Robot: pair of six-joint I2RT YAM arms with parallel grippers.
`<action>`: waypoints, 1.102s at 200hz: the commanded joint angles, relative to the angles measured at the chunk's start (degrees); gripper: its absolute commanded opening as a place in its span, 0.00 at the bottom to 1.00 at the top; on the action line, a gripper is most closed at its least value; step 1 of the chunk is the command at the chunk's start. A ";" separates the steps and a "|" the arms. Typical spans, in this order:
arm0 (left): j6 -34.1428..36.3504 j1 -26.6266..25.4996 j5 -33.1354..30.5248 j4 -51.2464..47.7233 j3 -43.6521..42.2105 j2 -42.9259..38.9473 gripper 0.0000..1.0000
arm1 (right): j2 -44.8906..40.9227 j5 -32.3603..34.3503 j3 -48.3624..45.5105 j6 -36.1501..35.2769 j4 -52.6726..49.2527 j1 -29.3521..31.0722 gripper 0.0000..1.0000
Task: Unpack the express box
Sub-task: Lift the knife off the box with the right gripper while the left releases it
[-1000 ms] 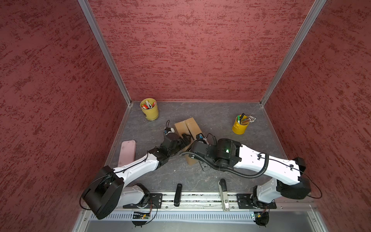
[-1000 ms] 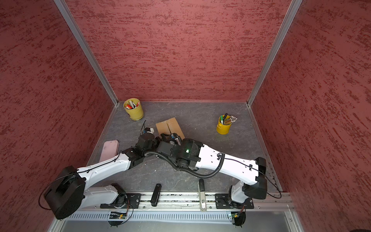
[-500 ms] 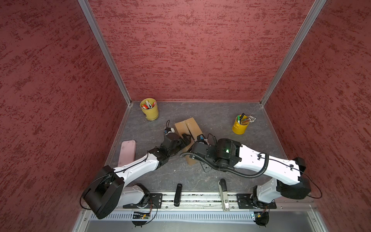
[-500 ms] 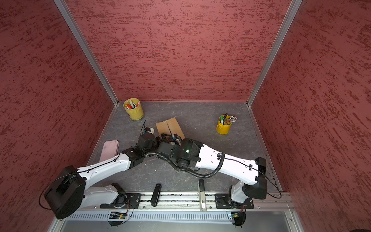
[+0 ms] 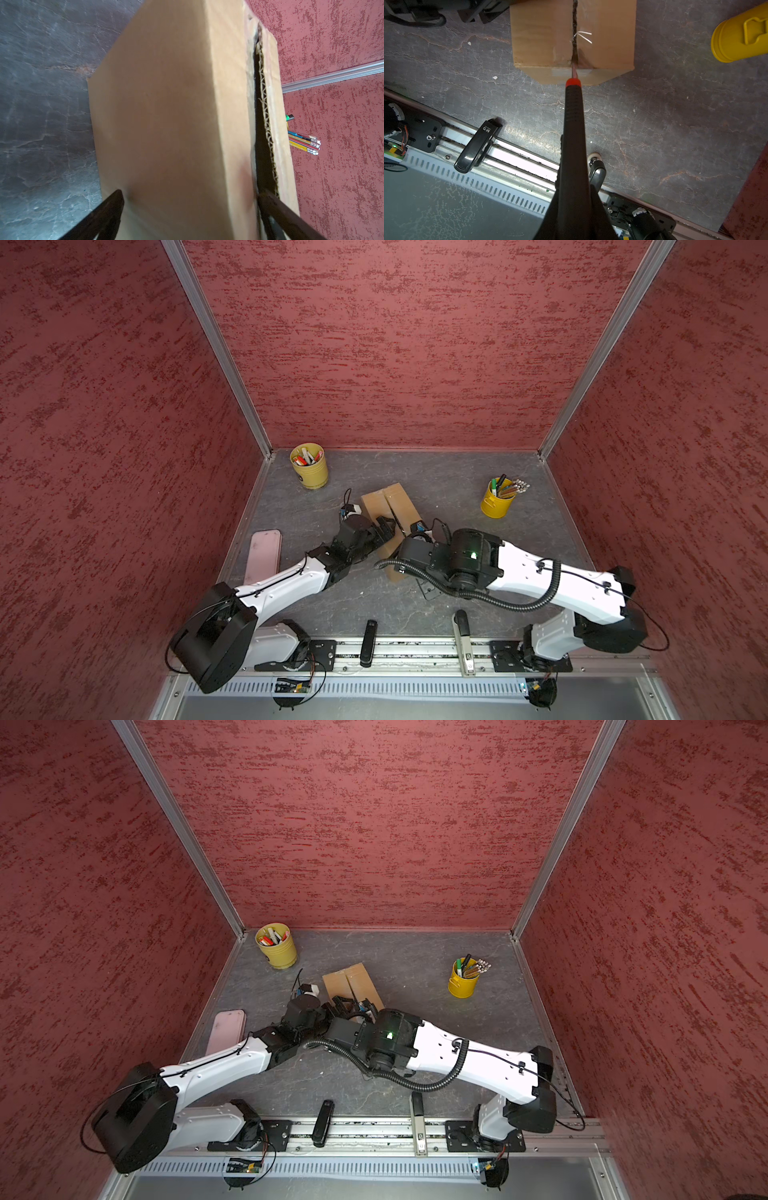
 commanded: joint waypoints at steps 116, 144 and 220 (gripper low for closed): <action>0.25 -0.12 -2.81 -5.74 0.78 -0.66 1.00 | -5.22 6.69 4.65 -2.89 2.05 -1.59 0.00; 1.37 -0.12 -2.83 -8.48 1.73 -5.07 1.00 | -8.28 5.95 1.94 -9.25 9.65 -7.38 0.00; 5.37 0.07 -3.86 -17.17 6.77 -15.08 0.99 | -11.97 -0.16 -5.62 -20.34 29.63 -20.11 0.00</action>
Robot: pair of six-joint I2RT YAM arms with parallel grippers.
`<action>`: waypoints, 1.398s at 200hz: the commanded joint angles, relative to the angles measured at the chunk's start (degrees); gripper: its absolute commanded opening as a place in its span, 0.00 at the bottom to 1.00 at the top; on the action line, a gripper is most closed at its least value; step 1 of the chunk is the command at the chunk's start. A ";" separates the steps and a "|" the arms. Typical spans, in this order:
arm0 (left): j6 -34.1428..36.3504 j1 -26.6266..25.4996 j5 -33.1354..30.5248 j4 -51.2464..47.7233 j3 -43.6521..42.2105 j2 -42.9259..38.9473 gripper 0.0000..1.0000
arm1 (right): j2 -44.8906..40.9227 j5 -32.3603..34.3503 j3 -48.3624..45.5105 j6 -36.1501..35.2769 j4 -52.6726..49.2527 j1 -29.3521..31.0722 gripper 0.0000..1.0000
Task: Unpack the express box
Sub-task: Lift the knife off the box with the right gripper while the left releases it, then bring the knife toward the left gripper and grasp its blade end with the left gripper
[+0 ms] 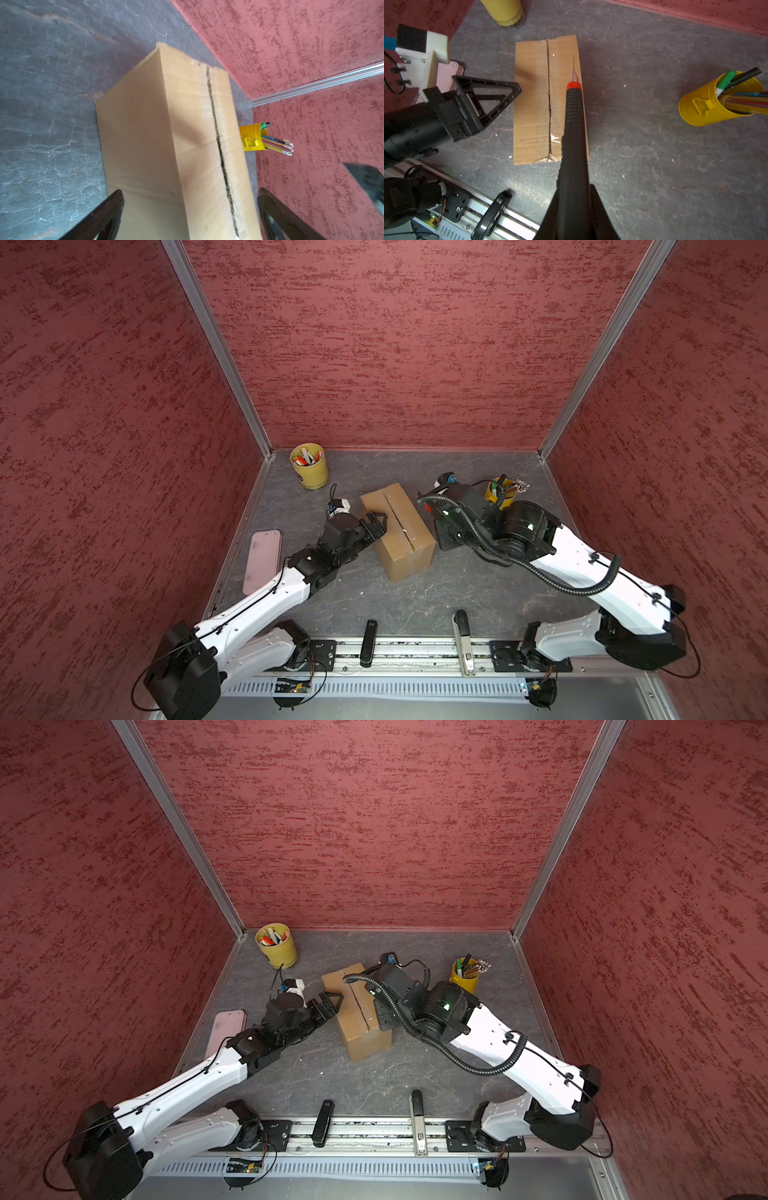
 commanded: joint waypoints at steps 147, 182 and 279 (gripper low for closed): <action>10.59 10.12 17.66 -0.73 11.93 6.45 1.00 | -4.01 -29.44 -23.37 -6.02 44.98 -24.89 0.00; 10.57 9.55 19.48 1.93 13.35 8.55 1.00 | -5.08 -34.18 -27.98 -3.97 51.40 -27.49 0.00; 10.58 5.70 21.44 4.57 19.51 16.55 1.00 | -7.37 -38.53 -34.70 -1.25 58.60 -31.11 0.00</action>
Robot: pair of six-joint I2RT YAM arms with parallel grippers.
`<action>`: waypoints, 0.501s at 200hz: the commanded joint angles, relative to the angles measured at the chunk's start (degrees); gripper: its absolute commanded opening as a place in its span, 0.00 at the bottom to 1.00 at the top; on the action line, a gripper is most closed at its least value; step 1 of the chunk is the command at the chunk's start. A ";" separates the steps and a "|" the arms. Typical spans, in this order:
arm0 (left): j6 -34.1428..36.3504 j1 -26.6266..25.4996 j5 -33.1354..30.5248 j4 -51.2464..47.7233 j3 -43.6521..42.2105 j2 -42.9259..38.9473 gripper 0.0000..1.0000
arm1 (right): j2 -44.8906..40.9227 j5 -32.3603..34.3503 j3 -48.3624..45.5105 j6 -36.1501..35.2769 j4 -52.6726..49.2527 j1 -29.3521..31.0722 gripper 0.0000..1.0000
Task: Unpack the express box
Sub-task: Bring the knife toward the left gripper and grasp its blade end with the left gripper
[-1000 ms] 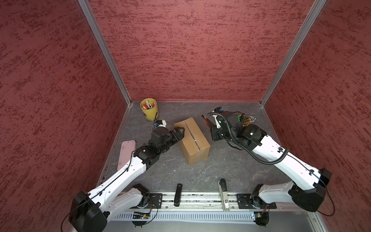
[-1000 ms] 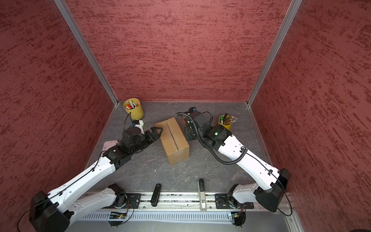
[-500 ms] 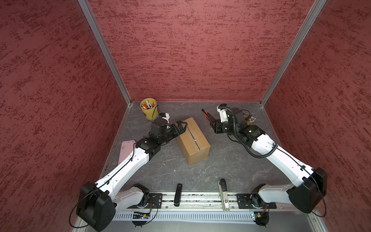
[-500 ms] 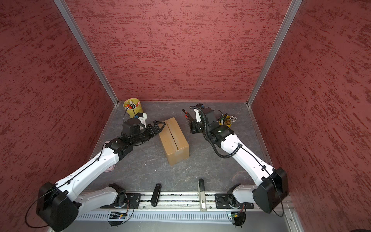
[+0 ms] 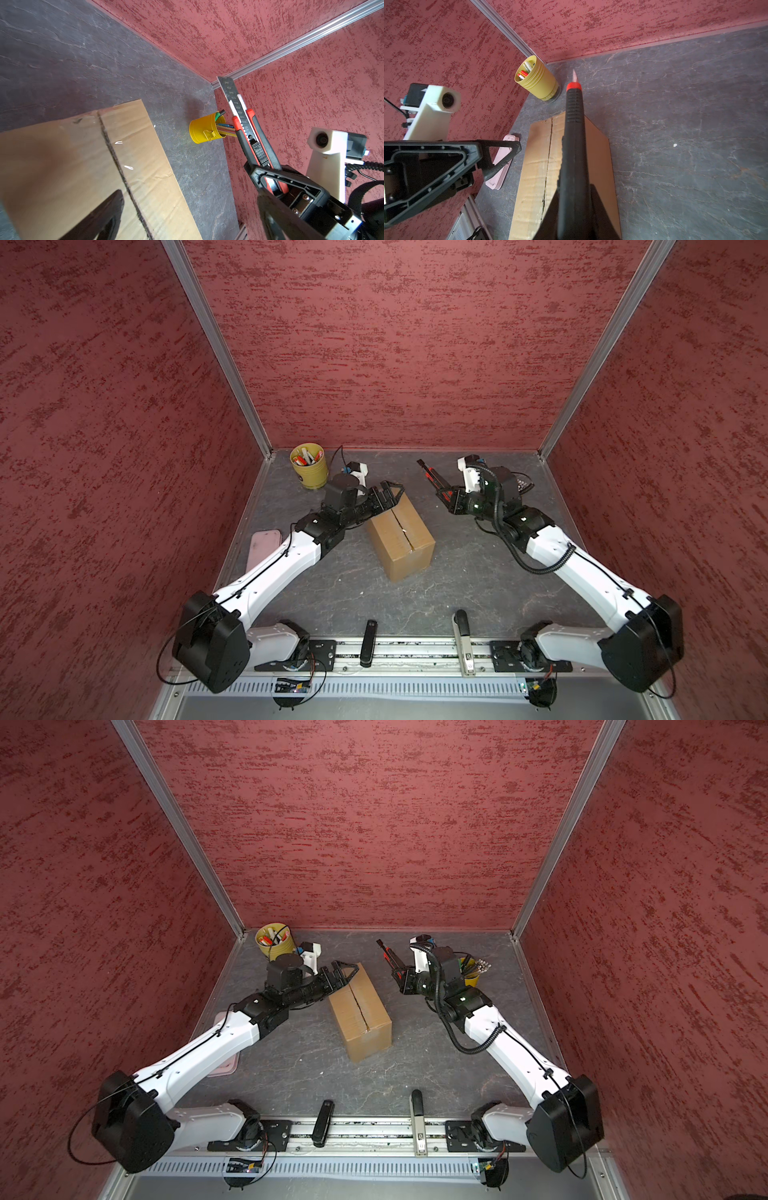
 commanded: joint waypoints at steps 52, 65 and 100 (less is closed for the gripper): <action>1.02 -2.91 1.10 4.29 4.38 5.17 1.00 | -3.74 -3.06 -4.86 1.93 7.01 -2.89 0.00; 0.94 -3.60 0.98 5.31 4.70 6.32 1.00 | -3.69 -4.03 -5.33 2.23 7.20 -3.67 0.00; 0.05 -5.63 0.23 8.17 4.61 8.39 1.00 | -3.21 -2.37 -6.01 1.98 4.75 -4.77 0.00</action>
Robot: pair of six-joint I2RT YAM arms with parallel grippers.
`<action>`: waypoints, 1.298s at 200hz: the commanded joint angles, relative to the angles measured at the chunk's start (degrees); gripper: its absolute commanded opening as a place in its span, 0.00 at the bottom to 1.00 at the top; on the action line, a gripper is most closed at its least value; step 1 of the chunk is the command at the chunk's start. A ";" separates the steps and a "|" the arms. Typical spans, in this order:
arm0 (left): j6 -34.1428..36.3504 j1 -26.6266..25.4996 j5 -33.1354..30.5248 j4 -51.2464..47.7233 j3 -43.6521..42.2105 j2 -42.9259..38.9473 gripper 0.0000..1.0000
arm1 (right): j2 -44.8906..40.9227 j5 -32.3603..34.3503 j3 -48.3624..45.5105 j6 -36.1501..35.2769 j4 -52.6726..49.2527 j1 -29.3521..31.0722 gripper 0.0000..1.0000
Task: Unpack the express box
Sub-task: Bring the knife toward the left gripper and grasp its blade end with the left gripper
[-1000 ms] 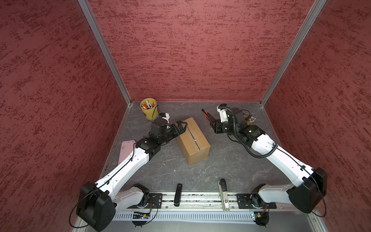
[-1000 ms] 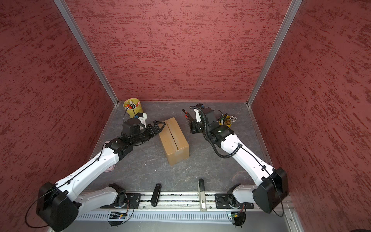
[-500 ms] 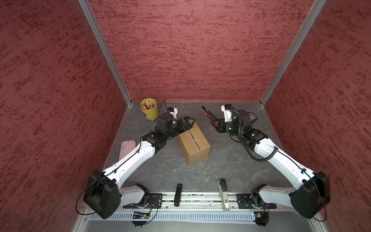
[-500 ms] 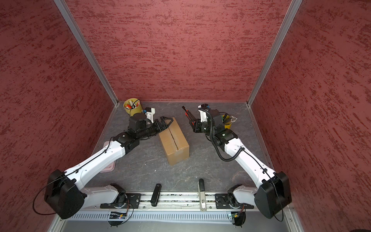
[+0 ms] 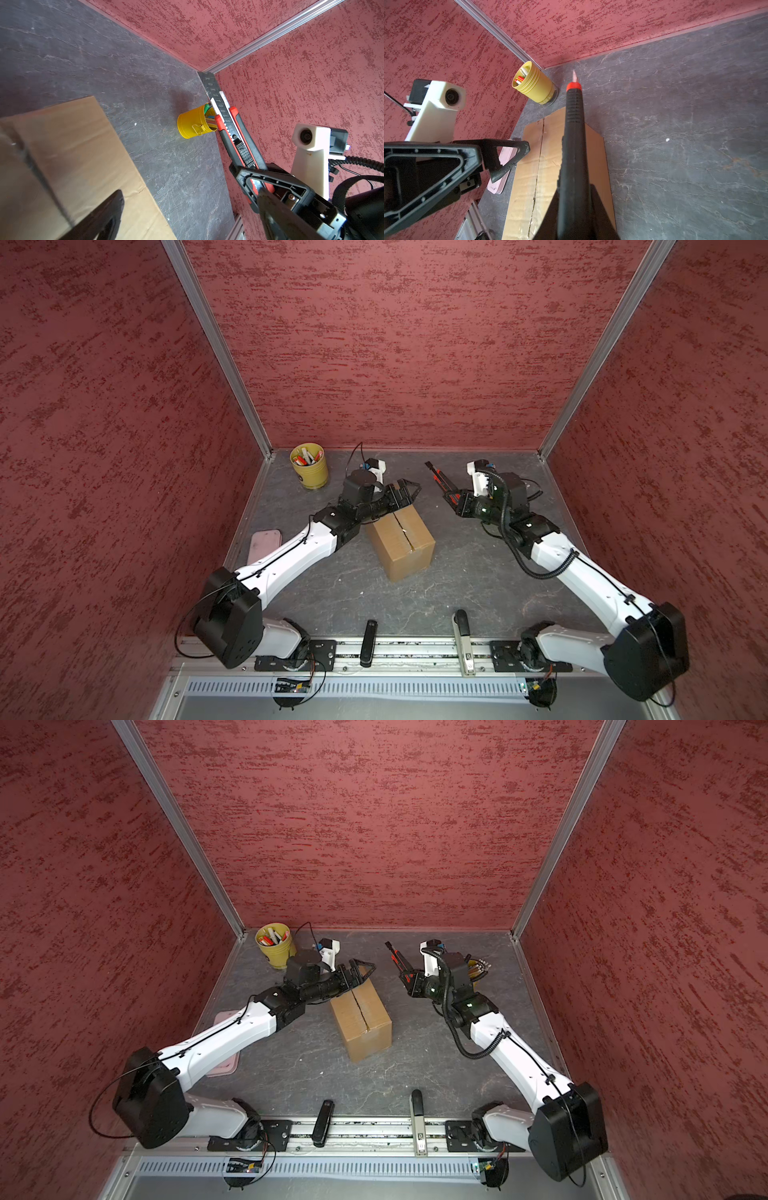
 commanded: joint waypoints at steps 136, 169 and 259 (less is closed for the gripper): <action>-2.75 -4.32 1.84 13.03 5.80 10.33 1.00 | -1.68 -6.48 0.23 3.11 5.16 -0.75 0.00; -5.29 -4.50 2.13 17.74 6.26 12.49 1.00 | -1.02 -7.84 1.25 3.67 5.92 -0.76 0.00; -8.25 -4.54 2.57 32.13 4.57 15.27 0.89 | -0.34 -8.73 1.53 5.70 7.30 -0.32 0.00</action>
